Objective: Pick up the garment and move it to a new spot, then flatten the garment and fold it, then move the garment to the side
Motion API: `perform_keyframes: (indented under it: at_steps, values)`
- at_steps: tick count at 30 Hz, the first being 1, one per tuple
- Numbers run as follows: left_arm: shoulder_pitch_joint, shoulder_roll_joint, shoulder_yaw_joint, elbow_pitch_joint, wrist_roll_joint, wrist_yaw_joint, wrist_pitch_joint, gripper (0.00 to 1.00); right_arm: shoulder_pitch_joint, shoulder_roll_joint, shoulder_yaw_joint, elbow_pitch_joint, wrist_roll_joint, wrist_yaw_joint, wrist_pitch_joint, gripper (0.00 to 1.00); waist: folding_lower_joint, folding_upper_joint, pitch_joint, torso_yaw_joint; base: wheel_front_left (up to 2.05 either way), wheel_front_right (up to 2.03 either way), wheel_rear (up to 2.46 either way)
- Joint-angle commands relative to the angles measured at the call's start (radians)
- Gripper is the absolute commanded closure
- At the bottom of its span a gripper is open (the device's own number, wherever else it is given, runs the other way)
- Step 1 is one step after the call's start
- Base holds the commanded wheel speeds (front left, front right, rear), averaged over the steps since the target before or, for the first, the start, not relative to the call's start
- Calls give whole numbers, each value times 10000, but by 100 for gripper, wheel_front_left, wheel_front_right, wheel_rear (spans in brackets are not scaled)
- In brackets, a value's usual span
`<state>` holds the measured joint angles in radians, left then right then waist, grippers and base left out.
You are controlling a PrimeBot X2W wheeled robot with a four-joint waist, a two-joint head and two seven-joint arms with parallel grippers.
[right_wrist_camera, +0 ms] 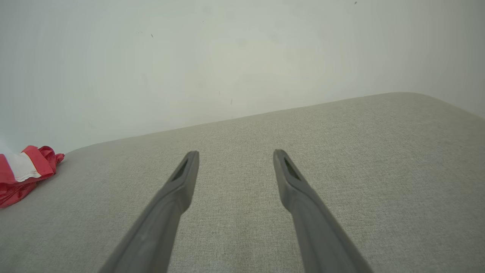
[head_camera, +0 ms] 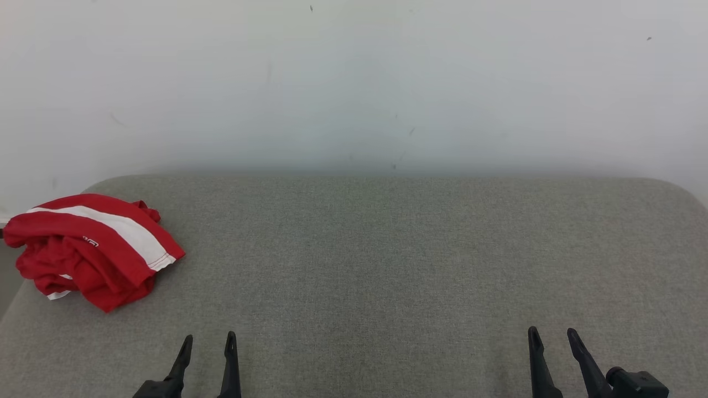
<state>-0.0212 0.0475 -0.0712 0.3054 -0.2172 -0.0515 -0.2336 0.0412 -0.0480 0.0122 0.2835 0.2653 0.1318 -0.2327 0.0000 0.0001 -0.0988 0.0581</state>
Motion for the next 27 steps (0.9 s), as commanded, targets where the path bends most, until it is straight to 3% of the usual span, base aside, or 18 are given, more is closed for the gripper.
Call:
perform_keyframes:
  at_steps: [1, 15, 27]
  values:
    - [35, 50, -42, -1, 216, 40, -64, 0, 72, -35, 20, 4, -169, -18, -85, 0, 0, -1, -9, 3, 0, 0, 0]
    - [70, 54, -187, 138, 973, 101, -325, 0, 169, -38, 108, 84, -1030, -21, -341, 0, 0, -1, -151, 72, 0, 0, 0]
    - [137, 52, -219, 173, 800, 121, -324, 0, 220, -36, 180, 62, -1025, -21, -341, 0, 0, -1, -224, 79, 0, 0, 0]
